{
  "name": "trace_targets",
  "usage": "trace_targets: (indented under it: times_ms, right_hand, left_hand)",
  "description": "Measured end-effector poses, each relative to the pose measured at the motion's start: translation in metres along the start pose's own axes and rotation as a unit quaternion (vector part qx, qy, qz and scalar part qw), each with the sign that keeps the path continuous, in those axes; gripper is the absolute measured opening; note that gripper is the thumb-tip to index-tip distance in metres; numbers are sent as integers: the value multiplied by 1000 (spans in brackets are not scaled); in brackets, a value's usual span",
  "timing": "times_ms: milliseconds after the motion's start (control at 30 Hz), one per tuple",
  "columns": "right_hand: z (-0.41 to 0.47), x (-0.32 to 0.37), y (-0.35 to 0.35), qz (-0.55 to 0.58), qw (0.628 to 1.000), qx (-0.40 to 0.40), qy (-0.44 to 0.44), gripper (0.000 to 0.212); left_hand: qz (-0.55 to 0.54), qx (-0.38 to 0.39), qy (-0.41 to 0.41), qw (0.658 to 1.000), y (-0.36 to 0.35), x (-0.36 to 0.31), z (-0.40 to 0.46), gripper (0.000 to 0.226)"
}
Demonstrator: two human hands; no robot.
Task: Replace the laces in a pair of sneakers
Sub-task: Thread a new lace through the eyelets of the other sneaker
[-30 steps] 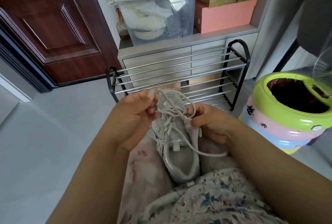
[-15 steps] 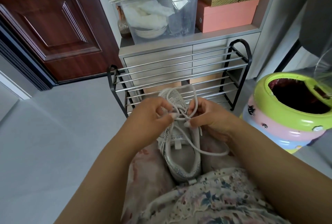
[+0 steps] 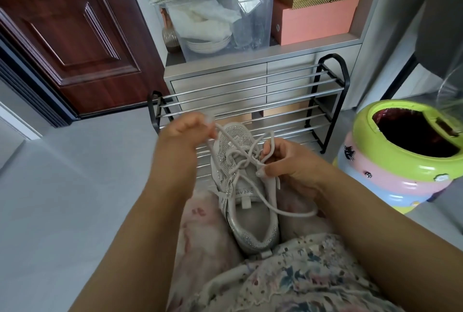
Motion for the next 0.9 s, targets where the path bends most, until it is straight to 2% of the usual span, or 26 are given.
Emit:
trace_targets:
  times_ms: [67, 100, 167, 233, 267, 400, 533, 600, 700, 800, 900]
  right_hand:
    - [1, -1, 0, 3, 1000, 0, -1, 39]
    - [1, -2, 0, 5, 1000, 0, -3, 39]
    - [2, -3, 1, 5, 1000, -4, -5, 39]
    - [3, -4, 1, 7, 1000, -8, -6, 39]
    - [3, -4, 1, 7, 1000, -8, -6, 39]
    - [2, -4, 0, 11, 1000, -8, -4, 40]
    - [0, -1, 0, 10, 1000, -11, 7, 39]
    - [0, -1, 1, 11, 1000, -7, 9, 38]
    - [-1, 0, -2, 13, 1000, 10, 4, 38]
    - [-2, 0, -4, 19, 1000, 18, -7, 35]
    - [-1, -4, -6, 24, 999, 19, -20, 32]
  left_hand:
    - [-77, -74, 18, 994, 23, 4, 6, 27]
    - [-61, -107, 27, 992, 33, 7, 7, 23]
    - [98, -117, 32, 988, 39, 10, 7, 17]
    - [286, -38, 15, 957, 23, 13, 2, 18]
    - [325, -2, 8, 946, 12, 15, -2, 20]
    - [355, 137, -19, 925, -34, 21, -15, 14]
    - [451, 193, -69, 868, -55, 42, -14, 16]
    - [438, 203, -65, 873, -56, 49, -10, 26]
    - [302, 198, -45, 932, -51, 34, -11, 26]
    - [171, 115, 1, 978, -31, 20, -10, 28]
    - [57, 75, 34, 995, -17, 18, -4, 34]
Point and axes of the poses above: each hand's wrist, its own z-axis towards the middle knuckle, its own y-axis out of the back of the hand, x = y × z, the point moved 6 cm from there along z, towards the middle knuckle, and after that the axes turned 10 degrees about z, right-handed, at the moved point
